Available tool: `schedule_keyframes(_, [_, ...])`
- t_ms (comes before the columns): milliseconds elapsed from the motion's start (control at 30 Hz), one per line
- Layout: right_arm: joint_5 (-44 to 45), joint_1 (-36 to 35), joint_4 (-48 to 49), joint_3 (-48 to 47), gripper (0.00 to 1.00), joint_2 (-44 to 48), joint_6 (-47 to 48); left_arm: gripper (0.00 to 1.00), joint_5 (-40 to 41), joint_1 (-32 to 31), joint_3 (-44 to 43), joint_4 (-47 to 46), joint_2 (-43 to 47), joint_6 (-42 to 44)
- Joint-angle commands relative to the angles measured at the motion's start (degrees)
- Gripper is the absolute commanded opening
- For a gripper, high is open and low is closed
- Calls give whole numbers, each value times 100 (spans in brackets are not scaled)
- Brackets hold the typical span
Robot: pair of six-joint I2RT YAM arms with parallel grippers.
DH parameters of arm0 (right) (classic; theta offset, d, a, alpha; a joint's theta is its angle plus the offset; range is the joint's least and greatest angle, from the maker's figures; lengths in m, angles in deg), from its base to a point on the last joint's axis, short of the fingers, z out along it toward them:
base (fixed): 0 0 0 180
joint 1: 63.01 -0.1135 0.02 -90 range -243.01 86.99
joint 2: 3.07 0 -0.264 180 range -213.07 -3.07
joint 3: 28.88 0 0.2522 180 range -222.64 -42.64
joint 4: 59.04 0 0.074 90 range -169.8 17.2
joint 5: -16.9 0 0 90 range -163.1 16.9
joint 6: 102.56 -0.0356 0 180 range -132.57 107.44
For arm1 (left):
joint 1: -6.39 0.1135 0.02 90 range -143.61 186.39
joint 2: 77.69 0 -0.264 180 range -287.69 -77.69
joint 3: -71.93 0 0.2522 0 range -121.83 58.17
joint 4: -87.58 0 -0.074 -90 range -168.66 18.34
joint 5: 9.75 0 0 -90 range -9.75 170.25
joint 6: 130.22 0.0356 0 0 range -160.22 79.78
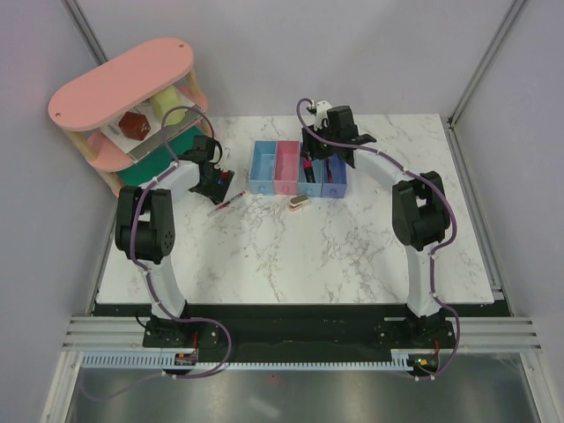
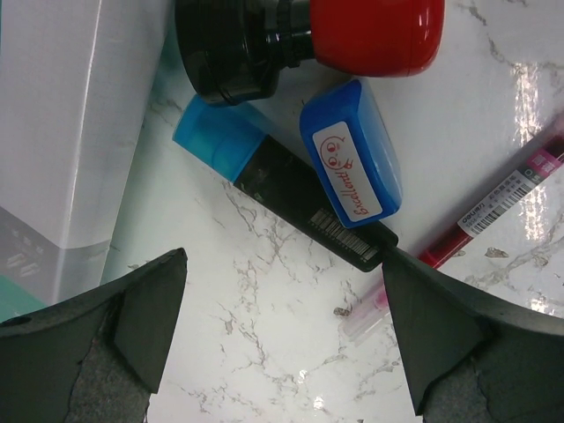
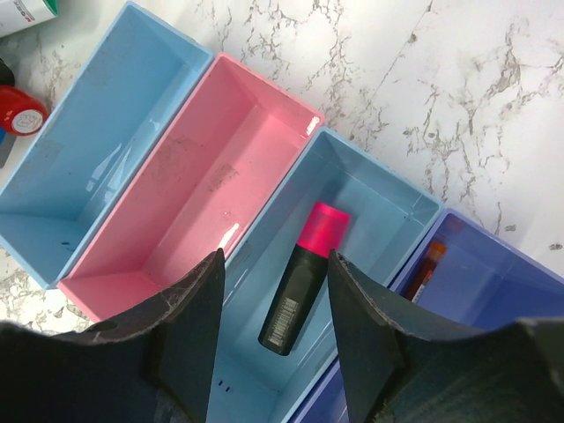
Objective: Sort the stationery into containers
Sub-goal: Pick up the pen from the center of the board.
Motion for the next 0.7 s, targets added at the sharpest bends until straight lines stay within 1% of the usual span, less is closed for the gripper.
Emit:
schedule_keyframes(0, [-123,-21,-1,-263,57,356,50,98,131,34,-196,-244,-145,-283])
schedule_keyframes(167, [-158,-21,-18,-254,57,347,42,98,-132,34,-161,-227,118,-467])
schedule_keyframes(333, [-158,-21,-19,-263,57,321,51,97,-194,26,-195,-218,198,-520])
schedule_keyframes(533, [-140,-13,-36,-263,57,312,59,96,-572,26,-152,-218,373,-564])
schedule_keyframes(667, [-149,-13,-36,-280,58,277,77,96,-520,26,-169,-218,330,-591])
